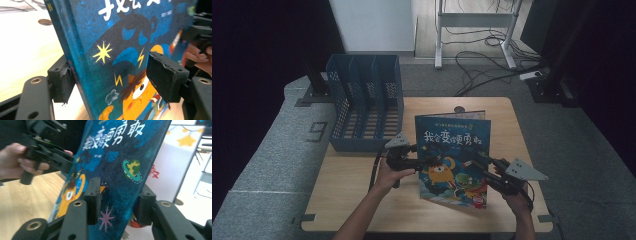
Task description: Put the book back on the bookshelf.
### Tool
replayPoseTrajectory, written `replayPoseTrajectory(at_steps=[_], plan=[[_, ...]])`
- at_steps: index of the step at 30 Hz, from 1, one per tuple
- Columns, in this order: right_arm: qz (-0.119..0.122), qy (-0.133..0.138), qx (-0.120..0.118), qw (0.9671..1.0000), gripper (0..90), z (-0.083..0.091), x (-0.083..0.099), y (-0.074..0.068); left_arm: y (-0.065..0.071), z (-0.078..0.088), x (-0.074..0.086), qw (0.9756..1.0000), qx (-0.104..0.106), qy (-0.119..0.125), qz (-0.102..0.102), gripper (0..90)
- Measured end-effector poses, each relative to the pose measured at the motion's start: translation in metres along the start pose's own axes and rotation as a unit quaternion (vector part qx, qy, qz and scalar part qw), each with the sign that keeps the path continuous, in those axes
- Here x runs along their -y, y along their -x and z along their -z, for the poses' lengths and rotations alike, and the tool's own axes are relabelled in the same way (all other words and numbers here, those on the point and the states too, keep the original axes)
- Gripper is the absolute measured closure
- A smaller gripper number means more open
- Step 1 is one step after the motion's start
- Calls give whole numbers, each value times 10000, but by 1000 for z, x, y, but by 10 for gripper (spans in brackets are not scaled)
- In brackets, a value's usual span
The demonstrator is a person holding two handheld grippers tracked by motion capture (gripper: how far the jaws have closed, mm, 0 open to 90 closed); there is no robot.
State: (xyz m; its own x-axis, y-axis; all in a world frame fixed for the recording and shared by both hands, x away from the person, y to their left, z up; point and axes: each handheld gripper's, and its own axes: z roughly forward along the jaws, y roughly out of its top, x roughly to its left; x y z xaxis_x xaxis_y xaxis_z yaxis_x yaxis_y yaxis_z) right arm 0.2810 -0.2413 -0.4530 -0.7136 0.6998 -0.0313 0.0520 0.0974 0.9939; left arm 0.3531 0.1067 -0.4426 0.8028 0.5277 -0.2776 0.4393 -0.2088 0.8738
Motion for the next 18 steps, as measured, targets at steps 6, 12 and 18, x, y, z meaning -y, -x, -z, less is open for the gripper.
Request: replayPoseTrajectory(at_steps=[6, 12, 18], plan=[[-86, -48, 95, 9999, 557, -1, 6, 6, 5, 5, 0, 9999, 119, 100, -73, 277], [-94, -188, 228, 9995, 505, -3, 11, 10, 11, 7, -1, 9994, 154, 232, -213, 310], [-196, -209, 293, 9992, 475, -3, 15, 14, 21, 11, -1, 9986, 122, 375, -339, 362]])
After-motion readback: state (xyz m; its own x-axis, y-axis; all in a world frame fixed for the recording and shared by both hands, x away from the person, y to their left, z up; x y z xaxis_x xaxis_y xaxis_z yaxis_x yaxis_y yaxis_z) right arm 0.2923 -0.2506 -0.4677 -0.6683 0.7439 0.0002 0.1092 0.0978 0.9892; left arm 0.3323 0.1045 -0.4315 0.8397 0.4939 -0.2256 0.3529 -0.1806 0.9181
